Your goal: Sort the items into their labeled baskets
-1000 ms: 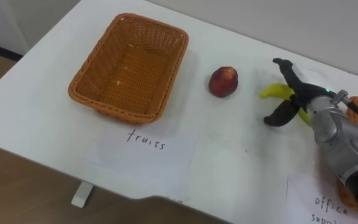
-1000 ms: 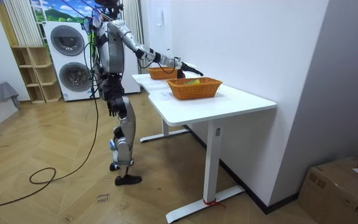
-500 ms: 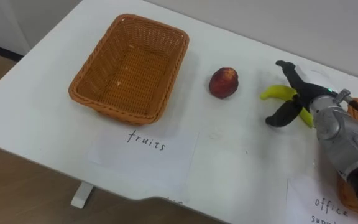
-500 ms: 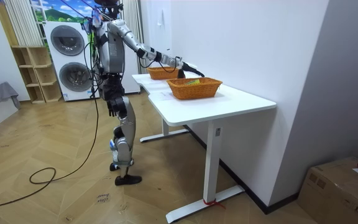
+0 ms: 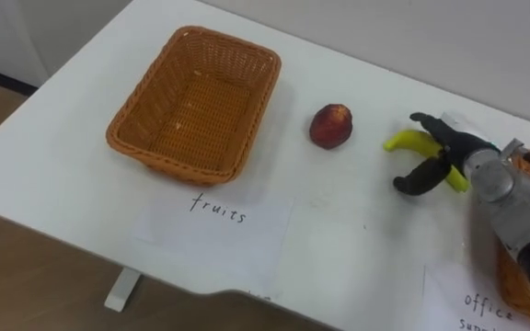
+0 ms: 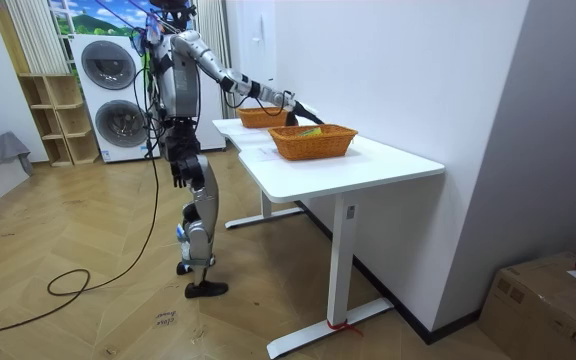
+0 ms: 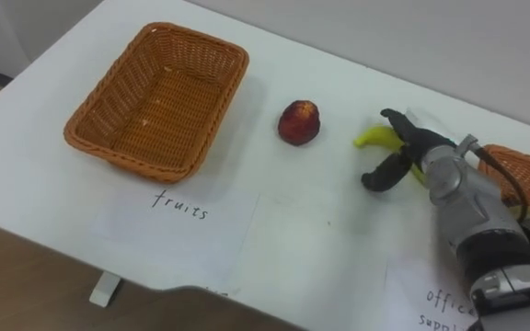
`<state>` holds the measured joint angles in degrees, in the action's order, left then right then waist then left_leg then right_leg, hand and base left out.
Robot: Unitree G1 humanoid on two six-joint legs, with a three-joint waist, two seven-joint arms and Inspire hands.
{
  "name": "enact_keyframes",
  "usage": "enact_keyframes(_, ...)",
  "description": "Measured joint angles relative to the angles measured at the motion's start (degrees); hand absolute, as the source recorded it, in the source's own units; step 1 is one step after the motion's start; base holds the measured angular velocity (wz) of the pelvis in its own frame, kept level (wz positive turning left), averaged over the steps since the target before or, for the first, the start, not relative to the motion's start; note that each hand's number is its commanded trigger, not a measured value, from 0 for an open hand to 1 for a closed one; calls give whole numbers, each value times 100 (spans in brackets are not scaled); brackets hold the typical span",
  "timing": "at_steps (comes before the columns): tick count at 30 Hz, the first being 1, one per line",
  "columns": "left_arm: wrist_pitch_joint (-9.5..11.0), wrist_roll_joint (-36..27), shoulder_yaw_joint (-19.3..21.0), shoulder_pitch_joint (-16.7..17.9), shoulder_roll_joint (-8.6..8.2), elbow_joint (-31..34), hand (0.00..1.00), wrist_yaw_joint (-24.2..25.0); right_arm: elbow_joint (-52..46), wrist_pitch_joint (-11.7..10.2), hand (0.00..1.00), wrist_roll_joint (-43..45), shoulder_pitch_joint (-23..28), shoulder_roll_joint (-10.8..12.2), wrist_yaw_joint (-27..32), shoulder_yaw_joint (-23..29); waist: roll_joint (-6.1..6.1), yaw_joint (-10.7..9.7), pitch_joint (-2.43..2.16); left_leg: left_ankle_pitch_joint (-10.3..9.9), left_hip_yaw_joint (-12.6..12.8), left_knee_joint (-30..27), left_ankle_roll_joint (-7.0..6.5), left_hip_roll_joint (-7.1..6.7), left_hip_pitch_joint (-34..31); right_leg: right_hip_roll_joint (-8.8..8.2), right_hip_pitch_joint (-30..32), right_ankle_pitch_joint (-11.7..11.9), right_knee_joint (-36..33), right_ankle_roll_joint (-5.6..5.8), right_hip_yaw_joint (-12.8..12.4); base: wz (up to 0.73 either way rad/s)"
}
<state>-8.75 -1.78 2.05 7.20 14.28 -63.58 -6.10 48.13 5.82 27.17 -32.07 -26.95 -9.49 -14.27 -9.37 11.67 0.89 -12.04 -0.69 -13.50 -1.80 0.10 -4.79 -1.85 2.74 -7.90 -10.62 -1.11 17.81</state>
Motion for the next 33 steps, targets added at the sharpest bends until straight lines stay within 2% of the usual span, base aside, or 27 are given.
enact_keyframes(8,-106,13,-20,11,-1,18,0,-2,182,105,0,-68,10,-11,-326,-9,-1,129,-8,1,-2,-14,1,1,29,-4,-39,13,-3,-1,32,0)
enact_keyframes(14,-169,13,-17,16,1,18,0,2,269,186,0,-67,5,-12,-421,-8,-41,154,-39,0,-29,-18,1,0,36,-7,-60,14,0,0,102,3)
enact_keyframes(21,-176,13,-10,6,16,18,0,10,270,219,0,-68,5,-17,-454,-8,-42,162,-40,1,-32,-23,1,0,45,-6,-63,14,2,0,106,0)
enact_keyframes(22,-176,13,-10,5,19,18,0,11,270,240,22,-68,5,-17,-464,-8,-42,167,-40,1,-32,-23,1,0,45,-6,-64,14,2,0,106,0)
enact_keyframes(24,-177,12,-15,5,24,18,0,12,280,252,100,-81,2,-18,-562,-10,-42,169,-40,0,-34,-24,1,0,43,-5,-65,14,3,0,107,0)
enact_keyframes(27,-177,12,-19,6,25,18,0,12,302,253,100,-208,12,-18,-665,-29,-39,163,-38,0,-34,-25,2,0,36,-4,-67,15,6,-1,106,0)
enact_keyframes(30,-175,12,-80,2,30,8,0,11,295,257,100,-176,-12,-60,-494,-26,-38,177,-36,0,-31,-25,2,1,43,-4,-64,15,4,-1,97,0)
enact_keyframes(33,-175,12,-100,-14,33,-3,0,11,296,275,100,-166,-20,-208,-383,-25,-41,271,-35,0,-15,-16,2,1,50,-3,-44,15,6,-1,79,-2)
